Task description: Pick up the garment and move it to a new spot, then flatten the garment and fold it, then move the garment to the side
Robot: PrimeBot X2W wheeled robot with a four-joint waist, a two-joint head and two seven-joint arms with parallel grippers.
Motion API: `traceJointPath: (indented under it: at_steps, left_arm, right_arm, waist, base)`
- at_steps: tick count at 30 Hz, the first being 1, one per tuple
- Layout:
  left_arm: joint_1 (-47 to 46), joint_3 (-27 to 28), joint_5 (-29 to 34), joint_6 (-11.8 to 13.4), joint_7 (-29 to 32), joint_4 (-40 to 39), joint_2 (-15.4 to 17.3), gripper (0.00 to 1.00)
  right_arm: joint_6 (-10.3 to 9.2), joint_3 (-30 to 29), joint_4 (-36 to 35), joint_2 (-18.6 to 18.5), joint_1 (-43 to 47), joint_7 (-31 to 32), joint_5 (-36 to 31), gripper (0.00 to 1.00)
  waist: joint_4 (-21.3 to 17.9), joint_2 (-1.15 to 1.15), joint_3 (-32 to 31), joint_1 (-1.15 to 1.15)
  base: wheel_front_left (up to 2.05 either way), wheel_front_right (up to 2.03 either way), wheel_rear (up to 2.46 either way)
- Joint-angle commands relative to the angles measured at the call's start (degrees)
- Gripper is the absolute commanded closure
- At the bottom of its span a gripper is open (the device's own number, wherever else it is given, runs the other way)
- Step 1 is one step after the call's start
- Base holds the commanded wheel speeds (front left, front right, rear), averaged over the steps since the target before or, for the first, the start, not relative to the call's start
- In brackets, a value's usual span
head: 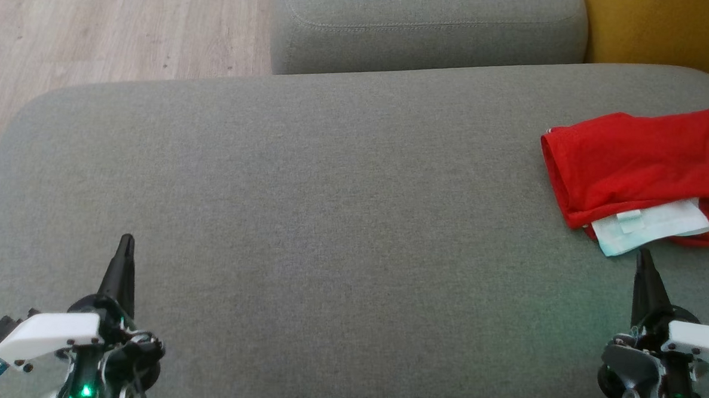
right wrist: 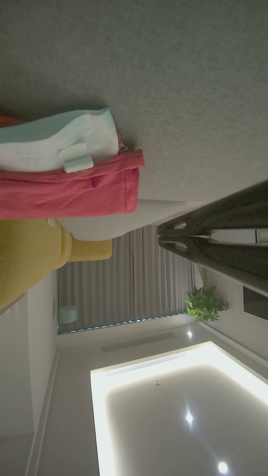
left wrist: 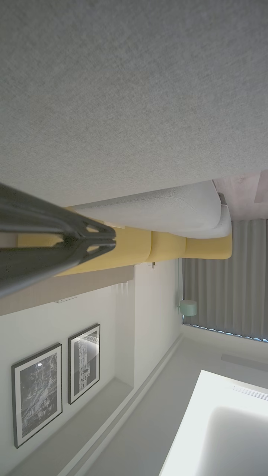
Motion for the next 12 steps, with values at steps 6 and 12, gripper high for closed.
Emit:
traceJointPath:
  at_steps: [6, 12]
  left_arm:
    - [-3.2, 2.0, -0.2, -0.4, 0.4, -1.7, 0.4, 1.00]
    - [-3.2, 2.0, -0.2, -0.4, 0.4, -1.7, 0.3, 1.00]
  right_arm:
    - [-0.04, 1.2, -2.2, -0.3, -2.9, 0.3, 0.4, 1.00]
    - [-0.04, 1.2, -2.2, -0.3, -2.9, 0.3, 0.4, 1.00]
  waist:
    - [0.0, 0.00, 0.0, 0.00]
    - [0.0, 0.00, 0.0, 0.00]
  base:
    - [0.00, 0.00, 0.00]
    - [0.00, 0.00, 0.00]
